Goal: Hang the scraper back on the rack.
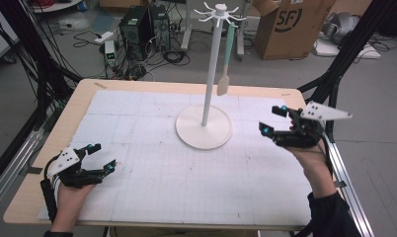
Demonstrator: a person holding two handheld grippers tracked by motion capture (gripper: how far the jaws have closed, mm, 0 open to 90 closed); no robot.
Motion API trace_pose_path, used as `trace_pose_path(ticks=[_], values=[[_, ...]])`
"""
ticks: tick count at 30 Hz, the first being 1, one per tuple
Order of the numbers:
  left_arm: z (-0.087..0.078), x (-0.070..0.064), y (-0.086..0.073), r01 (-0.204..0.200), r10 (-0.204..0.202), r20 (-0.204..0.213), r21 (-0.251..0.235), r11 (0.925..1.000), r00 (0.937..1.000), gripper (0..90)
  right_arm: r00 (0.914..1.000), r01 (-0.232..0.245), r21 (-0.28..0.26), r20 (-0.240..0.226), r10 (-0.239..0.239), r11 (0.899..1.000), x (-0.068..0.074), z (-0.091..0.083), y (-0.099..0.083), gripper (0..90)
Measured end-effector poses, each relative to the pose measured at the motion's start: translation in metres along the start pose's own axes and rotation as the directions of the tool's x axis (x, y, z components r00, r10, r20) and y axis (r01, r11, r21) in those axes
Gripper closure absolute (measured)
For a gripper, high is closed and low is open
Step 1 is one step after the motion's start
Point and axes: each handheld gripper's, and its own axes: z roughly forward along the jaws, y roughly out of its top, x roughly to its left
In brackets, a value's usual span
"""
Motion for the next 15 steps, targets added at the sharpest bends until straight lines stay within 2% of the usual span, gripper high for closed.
trace_pose_path(ticks=[2, 8, 11, 15], values=[[0.000, 0.000, 0.000, 0.000, 0.000, 0.001, -0.001, 1.0000, 1.0000, 16.6, 0.9998, -0.011, 0.021, 0.016, 0.010, 1.000, 0.004, -0.002, -0.023, 20.3], [0.000, 0.001, 0.000, 0.002, -0.002, 0.003, -0.001, 1.0000, 1.0000, 16.6, 0.9994, -0.035, 0.047, 0.007, 0.035, 0.998, 0.016, -0.003, -0.082, 19.6], [0.000, 0.001, 0.000, 0.001, -0.001, 0.003, -0.001, 1.0000, 1.0000, 16.6, 0.9987, -0.051, 0.053, -0.001, 0.051, 0.997, 0.018, -0.001, -0.102, 18.8], [0.000, 0.000, 0.000, -0.002, 0.002, 0.003, 0.001, 1.0000, 1.0000, 16.6, 0.9983, -0.057, 0.070, 0.004, 0.057, 0.996, 0.019, 0.001, -0.116, 18.0]])
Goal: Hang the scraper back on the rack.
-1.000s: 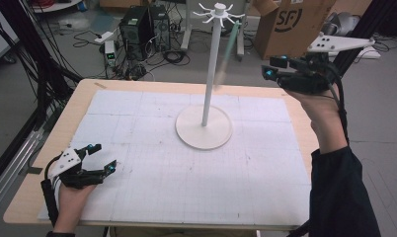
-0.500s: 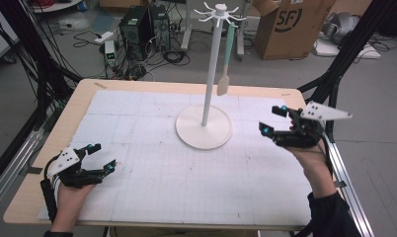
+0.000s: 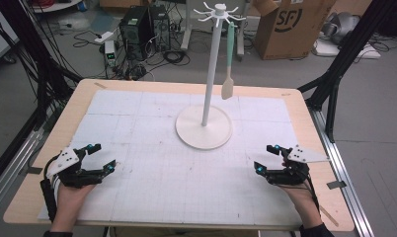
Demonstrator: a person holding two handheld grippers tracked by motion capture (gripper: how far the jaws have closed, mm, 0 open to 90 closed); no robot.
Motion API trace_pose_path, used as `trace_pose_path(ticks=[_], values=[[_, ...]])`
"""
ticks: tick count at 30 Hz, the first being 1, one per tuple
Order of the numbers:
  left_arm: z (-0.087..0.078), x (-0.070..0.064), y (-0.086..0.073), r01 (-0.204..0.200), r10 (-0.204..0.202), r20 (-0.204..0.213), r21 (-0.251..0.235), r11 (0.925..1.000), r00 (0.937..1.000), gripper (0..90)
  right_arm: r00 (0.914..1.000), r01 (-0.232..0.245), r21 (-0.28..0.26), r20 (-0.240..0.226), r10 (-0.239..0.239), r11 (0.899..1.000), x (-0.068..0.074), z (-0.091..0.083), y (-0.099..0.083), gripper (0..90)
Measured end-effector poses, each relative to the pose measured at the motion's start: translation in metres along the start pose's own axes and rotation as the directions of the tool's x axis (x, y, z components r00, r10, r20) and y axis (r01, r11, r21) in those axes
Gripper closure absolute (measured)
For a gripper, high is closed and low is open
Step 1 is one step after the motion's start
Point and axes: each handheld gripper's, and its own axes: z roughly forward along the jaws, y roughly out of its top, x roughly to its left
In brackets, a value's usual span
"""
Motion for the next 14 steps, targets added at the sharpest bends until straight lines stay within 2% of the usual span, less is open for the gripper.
trace_pose_path(ticks=[3, 10, 14], values=[[0.000, -0.001, 0.000, -0.006, 0.006, -0.001, 0.001, 1.0000, 1.0000, 16.6, 0.9999, -0.013, 0.018, 0.007, 0.013, 1.000, 0.000, 0.002, -0.006, 18.0], [0.000, -0.001, 0.000, -0.005, 0.005, -0.007, 0.003, 1.0000, 1.0000, 16.6, 0.9987, -0.045, 0.023, 0.024, 0.044, 0.999, -0.005, 0.003, -0.018, 18.0], [0.001, -0.001, 0.000, 0.001, -0.001, -0.014, 0.003, 1.0000, 0.9999, 16.8, 0.9976, -0.064, 0.003, 0.025, 0.064, 0.998, -0.008, 0.003, -0.022, 17.9]])
